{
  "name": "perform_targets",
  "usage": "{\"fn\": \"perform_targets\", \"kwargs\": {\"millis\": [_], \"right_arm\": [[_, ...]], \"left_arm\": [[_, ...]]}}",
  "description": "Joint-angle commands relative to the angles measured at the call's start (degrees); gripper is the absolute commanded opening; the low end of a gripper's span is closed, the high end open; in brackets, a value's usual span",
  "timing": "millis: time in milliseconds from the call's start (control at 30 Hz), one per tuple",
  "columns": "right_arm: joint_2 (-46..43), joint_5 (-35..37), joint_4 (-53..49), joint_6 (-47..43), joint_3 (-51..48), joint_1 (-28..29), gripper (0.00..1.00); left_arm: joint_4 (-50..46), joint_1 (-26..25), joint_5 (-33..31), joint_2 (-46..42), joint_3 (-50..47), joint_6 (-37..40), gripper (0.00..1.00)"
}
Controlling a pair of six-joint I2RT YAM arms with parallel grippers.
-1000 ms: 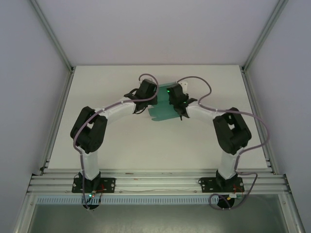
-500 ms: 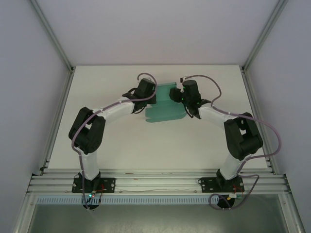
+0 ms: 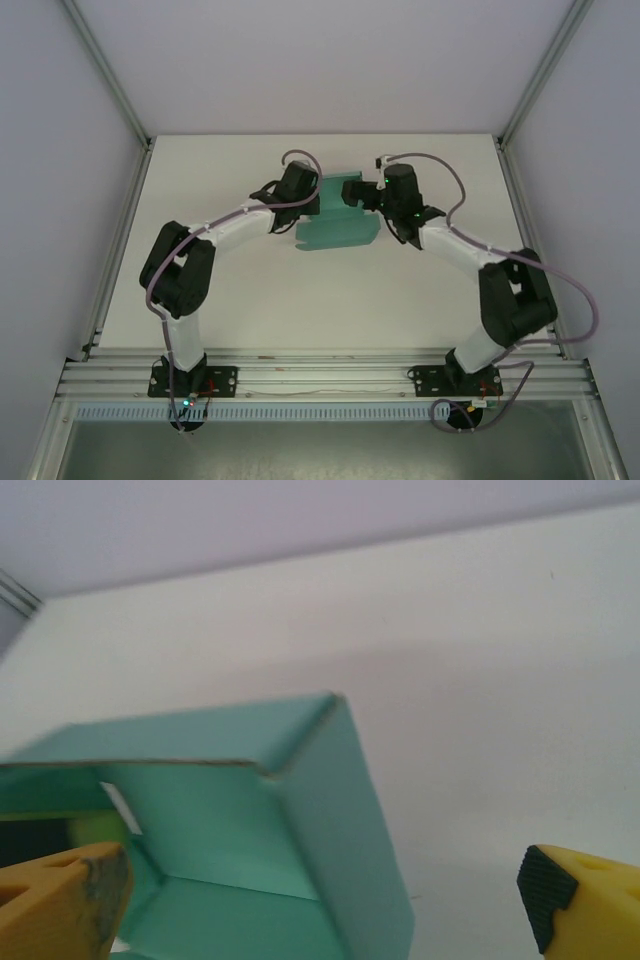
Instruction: Assemble paper box
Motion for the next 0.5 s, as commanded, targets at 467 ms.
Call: {"fn": "perform_targets", "kwargs": {"millis": [467], "right_arm": [[-26.5,16.0,-26.1,6.5,-7.4,-7.8,1.0]], "left_arm": [[-35.4,-4.4,15.1,1.5,12.7,52.5,0.0]]}}
